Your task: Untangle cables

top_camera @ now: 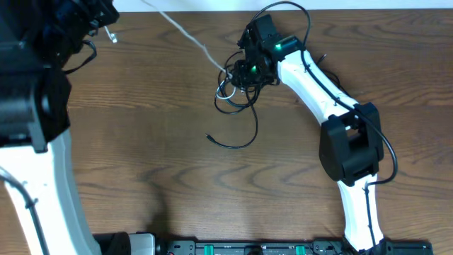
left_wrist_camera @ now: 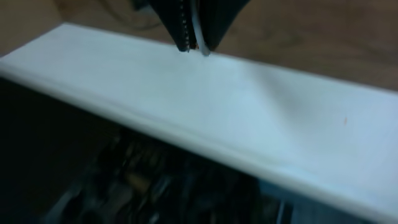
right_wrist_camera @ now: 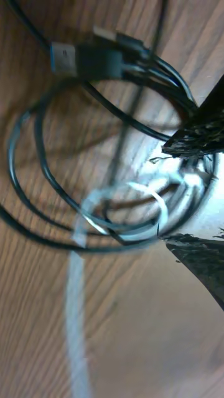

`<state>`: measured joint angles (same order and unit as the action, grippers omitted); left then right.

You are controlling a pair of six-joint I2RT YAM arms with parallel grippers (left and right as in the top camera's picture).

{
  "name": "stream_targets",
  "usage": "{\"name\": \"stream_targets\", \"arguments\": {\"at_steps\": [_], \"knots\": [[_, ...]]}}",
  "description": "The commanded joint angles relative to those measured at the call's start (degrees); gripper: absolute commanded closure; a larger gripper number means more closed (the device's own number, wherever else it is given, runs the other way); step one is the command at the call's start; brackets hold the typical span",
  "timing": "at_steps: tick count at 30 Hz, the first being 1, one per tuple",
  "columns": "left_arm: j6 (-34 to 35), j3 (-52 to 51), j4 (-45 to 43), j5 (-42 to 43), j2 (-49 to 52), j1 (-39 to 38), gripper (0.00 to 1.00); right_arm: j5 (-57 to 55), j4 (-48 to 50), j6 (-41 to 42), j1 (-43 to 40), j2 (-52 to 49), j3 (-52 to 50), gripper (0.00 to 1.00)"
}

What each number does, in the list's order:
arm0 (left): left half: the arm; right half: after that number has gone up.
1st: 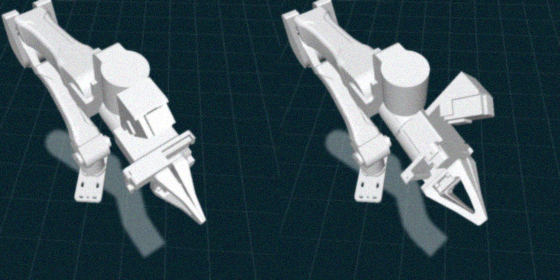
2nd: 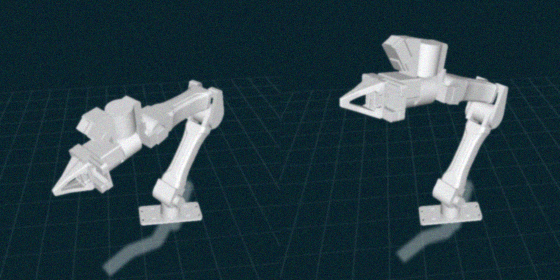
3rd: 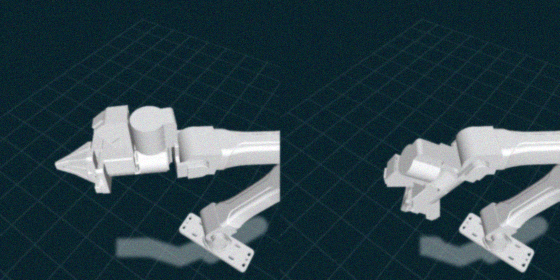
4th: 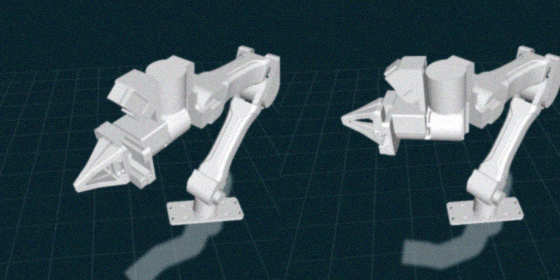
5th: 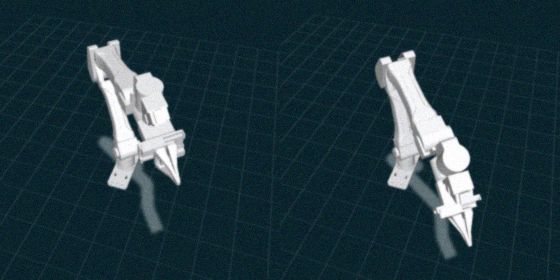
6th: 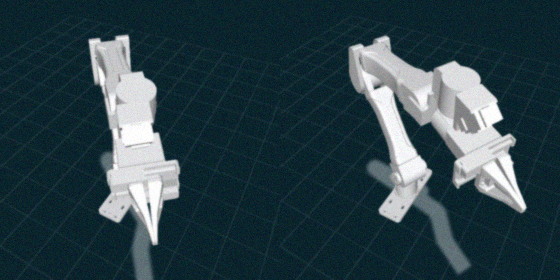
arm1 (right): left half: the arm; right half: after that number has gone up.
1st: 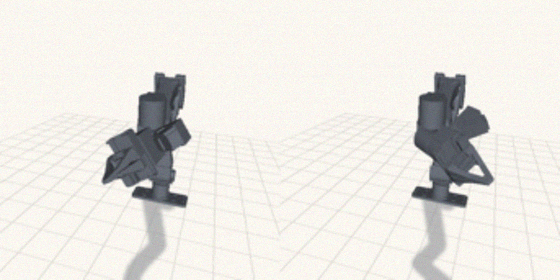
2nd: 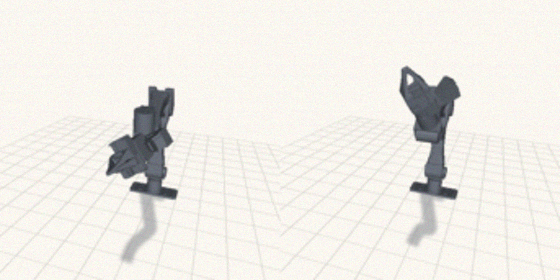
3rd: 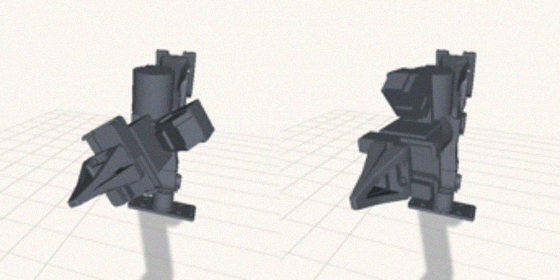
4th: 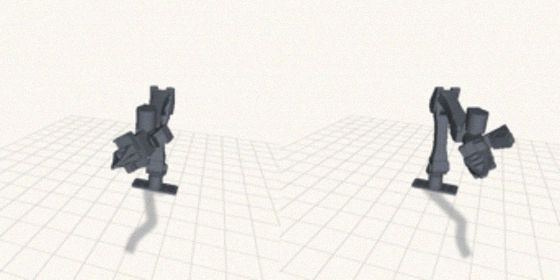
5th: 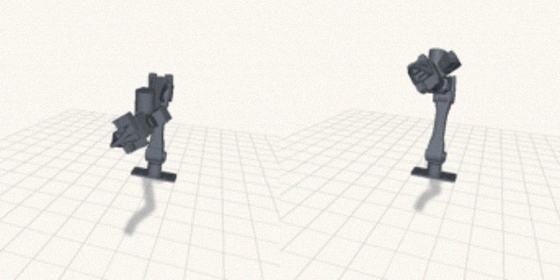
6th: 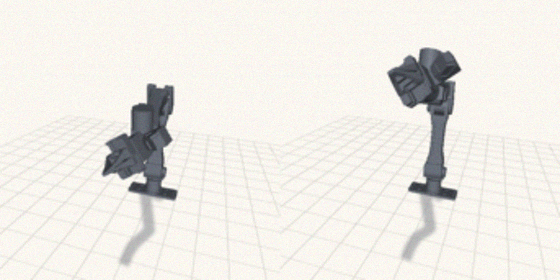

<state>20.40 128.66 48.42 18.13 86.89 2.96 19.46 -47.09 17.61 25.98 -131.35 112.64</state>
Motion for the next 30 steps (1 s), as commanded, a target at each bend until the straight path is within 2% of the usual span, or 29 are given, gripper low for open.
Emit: {"name": "stream_targets", "arguments": {"at_steps": [1,8,16,24,27,30], "knots": [[2.9,0.9,-2.7,0.7,-3.6,0.2,0.93,-0.2,0.6,0.8,0.3,-0.7,0.1,0.62],[4.4,0.9,-8.9,0.5,-6.1,0.2,0.93,-0.2,0.6,0.3,0.3,-0.8,0.1,0.62],[5.0,0.9,-10.3,0.2,-4.4,0.2,0.93,6.7,0.6,-5.7,-0.9,-0.7,0.1,0.58],[5.2,0.9,-23.3,-1.9,-4.0,0.2,0.93,7.1,0.6,-6.0,-2.1,-0.7,0.1,0.57],[5.1,0.9,-23.6,-2.8,-3.8,0.2,0.93,7.1,0.7,-7.1,-2.1,-0.7,0.1,0.54],[4.0,0.9,-19.5,-2.2,-3.6,0.2,0.93,7.8,0.7,-8.5,-2.1,-0.7,0.1,0.52]]}}
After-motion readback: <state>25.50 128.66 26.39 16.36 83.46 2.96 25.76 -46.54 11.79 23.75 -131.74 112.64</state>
